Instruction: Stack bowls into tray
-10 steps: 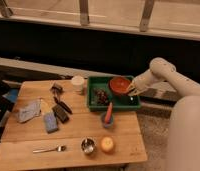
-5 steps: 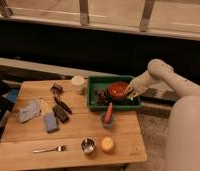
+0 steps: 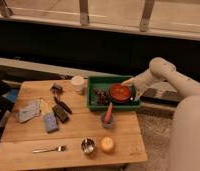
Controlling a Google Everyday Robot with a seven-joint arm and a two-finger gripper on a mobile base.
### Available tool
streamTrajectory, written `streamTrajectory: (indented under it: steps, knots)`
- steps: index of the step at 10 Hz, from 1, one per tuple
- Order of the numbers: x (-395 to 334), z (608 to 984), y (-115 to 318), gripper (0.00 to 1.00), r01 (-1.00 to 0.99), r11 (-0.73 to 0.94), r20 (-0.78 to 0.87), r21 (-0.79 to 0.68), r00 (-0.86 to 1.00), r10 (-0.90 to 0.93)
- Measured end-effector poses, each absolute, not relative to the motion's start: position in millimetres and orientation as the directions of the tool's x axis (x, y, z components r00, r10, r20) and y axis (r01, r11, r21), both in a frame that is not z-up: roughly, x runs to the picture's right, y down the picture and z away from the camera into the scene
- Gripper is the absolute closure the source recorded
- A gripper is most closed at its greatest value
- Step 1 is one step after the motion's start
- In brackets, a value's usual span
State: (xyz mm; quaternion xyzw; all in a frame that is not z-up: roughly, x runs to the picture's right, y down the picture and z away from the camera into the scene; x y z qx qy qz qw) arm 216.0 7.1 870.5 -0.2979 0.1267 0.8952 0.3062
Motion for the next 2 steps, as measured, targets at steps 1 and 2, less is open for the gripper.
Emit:
streamTrajectory:
  steps: [1, 2]
  knots:
    - [219, 857, -9, 0.2, -0.632, -0.774, -0.582, 0.024, -0.639, 0.504]
    - [221, 843, -24, 0.2, -0.641, -0.768, -0.557, 0.002, -0.639, 0.531]
